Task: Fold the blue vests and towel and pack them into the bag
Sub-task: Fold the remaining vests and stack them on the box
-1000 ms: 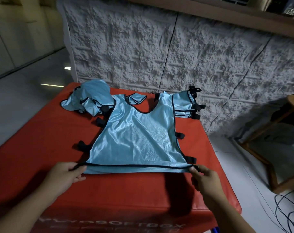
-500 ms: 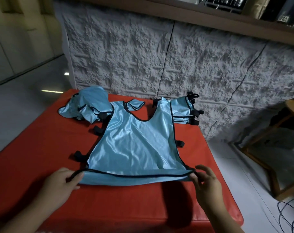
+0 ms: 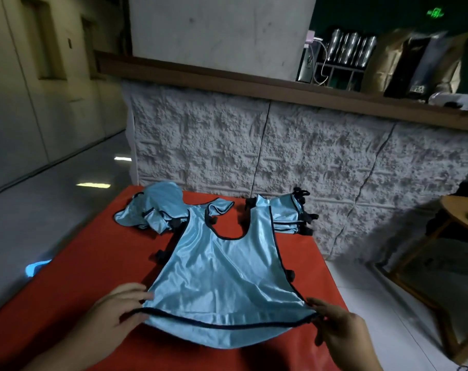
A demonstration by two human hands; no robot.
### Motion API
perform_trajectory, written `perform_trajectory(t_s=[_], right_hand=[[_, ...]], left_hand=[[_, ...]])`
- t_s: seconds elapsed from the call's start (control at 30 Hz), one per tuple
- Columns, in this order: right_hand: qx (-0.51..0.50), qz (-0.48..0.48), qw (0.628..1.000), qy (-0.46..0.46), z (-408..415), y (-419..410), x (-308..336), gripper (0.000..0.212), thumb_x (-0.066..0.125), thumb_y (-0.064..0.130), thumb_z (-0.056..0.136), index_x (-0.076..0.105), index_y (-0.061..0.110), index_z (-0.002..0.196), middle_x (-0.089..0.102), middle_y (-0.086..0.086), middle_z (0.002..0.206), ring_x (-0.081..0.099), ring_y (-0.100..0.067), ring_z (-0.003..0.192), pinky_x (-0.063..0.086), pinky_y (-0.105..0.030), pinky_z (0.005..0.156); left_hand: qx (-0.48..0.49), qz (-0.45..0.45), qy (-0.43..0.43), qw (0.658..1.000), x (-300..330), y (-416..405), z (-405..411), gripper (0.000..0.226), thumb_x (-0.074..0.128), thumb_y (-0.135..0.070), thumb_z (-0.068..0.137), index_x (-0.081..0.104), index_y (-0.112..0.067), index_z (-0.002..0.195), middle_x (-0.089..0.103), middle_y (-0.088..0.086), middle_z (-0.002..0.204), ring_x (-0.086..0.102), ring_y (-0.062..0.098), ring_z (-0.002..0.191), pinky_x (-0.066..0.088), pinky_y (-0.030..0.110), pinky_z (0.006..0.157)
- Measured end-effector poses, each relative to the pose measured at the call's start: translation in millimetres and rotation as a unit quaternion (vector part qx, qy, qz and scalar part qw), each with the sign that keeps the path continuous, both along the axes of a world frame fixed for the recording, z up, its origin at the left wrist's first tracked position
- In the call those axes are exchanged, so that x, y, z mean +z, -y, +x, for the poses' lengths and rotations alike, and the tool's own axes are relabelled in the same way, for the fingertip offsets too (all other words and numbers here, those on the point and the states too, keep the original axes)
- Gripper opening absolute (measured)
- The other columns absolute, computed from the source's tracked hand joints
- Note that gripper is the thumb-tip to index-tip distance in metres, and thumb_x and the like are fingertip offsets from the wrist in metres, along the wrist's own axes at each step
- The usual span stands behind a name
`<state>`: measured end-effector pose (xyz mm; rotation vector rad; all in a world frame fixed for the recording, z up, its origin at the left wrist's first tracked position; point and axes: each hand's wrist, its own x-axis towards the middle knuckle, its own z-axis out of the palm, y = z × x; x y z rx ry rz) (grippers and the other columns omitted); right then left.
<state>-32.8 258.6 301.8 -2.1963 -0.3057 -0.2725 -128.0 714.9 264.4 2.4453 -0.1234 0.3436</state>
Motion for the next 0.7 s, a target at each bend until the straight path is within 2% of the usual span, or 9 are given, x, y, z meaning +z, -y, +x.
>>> perform_trajectory(t_s=[0.1, 0.17, 0.23, 0.3, 0.37, 0.43, 0.57, 0.63, 0.7], right_hand=[[0.034, 0.056, 0.997, -0.050, -14.4, 5.5, 11.1, 0.044, 0.073, -0.008, 0.083, 0.082, 0.035, 0.078, 0.071, -0.008, 0.057, 0.058, -0.025, 0.036, 0.046, -0.026, 0.043], [0.036, 0.096, 0.992, -0.073, -20.8, 6.7, 18.5, 0.032, 0.074, -0.005, 0.084, 0.083, 0.024, 0.074, 0.065, -0.019, 0.051, 0.058, -0.032, 0.038, 0.042, -0.028, 0.041], [0.022, 0.102, 0.992, -0.074, -25.4, 7.6, 25.9, 0.034, 0.073, -0.009, 0.082, 0.082, 0.020, 0.067, 0.064, -0.018, 0.049, 0.056, -0.026, 0.036, 0.039, -0.024, 0.039], [0.015, 0.096, 0.992, -0.077, -27.7, 9.0, 31.8, 0.035, 0.070, -0.011, 0.082, 0.081, 0.018, 0.066, 0.062, -0.014, 0.046, 0.051, -0.019, 0.035, 0.038, -0.021, 0.039], [0.006, 0.078, 0.995, -0.069, -33.6, 11.8, 38.9, 0.030, 0.072, -0.006, 0.084, 0.080, 0.018, 0.067, 0.058, -0.006, 0.045, 0.047, -0.015, 0.036, 0.036, -0.020, 0.040], [-0.003, 0.051, 0.997, -0.054, -40.2, 16.8, 43.3, 0.030, 0.076, 0.001, 0.084, 0.078, 0.023, 0.064, 0.056, 0.001, 0.046, 0.044, -0.006, 0.041, 0.035, -0.021, 0.042], [-0.011, 0.026, 0.999, -0.045, -48.4, 26.7, 52.6, 0.025, 0.077, 0.011, 0.087, 0.077, 0.022, 0.065, 0.064, 0.004, 0.054, 0.048, 0.005, 0.051, 0.040, -0.019, 0.051], [-0.015, 0.012, 0.999, -0.046, -52.0, 32.7, 55.9, 0.022, 0.077, 0.012, 0.087, 0.078, 0.022, 0.068, 0.069, 0.004, 0.059, 0.052, 0.007, 0.054, 0.043, -0.019, 0.054], [-0.016, 0.012, 0.999, -0.050, -55.3, 36.9, 59.6, 0.020, 0.076, 0.012, 0.088, 0.079, 0.022, 0.071, 0.073, 0.005, 0.065, 0.059, 0.005, 0.058, 0.048, -0.023, 0.059]], left_hand=[[0.002, -0.032, 0.012, 0.999, 13.3, 3.7, -14.2, 0.030, 0.070, -0.058, 0.072, 0.081, -0.036, 0.088, 0.069, -0.028, 0.105, 0.066, -0.008, 0.101, 0.046, 0.007, 0.091], [-0.003, -0.027, 0.013, 1.000, 21.7, 4.4, -22.1, 0.019, 0.071, -0.049, 0.074, 0.079, -0.038, 0.088, 0.070, -0.020, 0.097, 0.069, -0.002, 0.093, 0.051, 0.014, 0.085], [-0.003, -0.011, 0.017, 1.000, 27.2, 1.8, -29.8, 0.014, 0.071, -0.046, 0.079, 0.074, -0.032, 0.082, 0.068, -0.015, 0.086, 0.069, 0.004, 0.087, 0.054, 0.022, 0.078], [0.011, -0.031, 0.024, 0.999, 28.6, -2.7, -32.2, 0.023, 0.070, -0.048, 0.080, 0.071, -0.025, 0.078, 0.067, -0.011, 0.082, 0.068, 0.007, 0.082, 0.053, 0.025, 0.075], [0.026, -0.053, 0.034, 0.998, 35.0, -3.3, -36.3, 0.026, 0.067, -0.050, 0.081, 0.073, -0.025, 0.076, 0.068, -0.008, 0.079, 0.068, 0.006, 0.077, 0.052, 0.027, 0.073], [0.032, -0.051, 0.030, 0.998, 38.8, -3.1, -39.3, 0.020, 0.068, -0.046, 0.083, 0.071, -0.029, 0.074, 0.068, -0.006, 0.071, 0.064, 0.001, 0.067, 0.050, 0.027, 0.067], [0.033, -0.057, 0.014, 0.998, 48.7, -4.5, -37.3, 0.042, 0.061, -0.052, 0.083, 0.059, -0.013, 0.067, 0.055, -0.003, 0.056, 0.048, 0.001, 0.055, 0.043, 0.033, 0.059], [0.032, -0.059, 0.010, 0.998, 55.3, -2.4, -35.3, 0.036, 0.071, -0.039, 0.088, 0.059, -0.014, 0.064, 0.052, -0.005, 0.055, 0.044, 0.000, 0.055, 0.041, 0.035, 0.058], [0.028, -0.074, 0.005, 0.997, 63.6, 2.6, -36.3, 0.026, 0.076, -0.017, 0.089, 0.067, -0.012, 0.065, 0.061, -0.001, 0.059, 0.048, 0.000, 0.057, 0.043, 0.033, 0.060]])
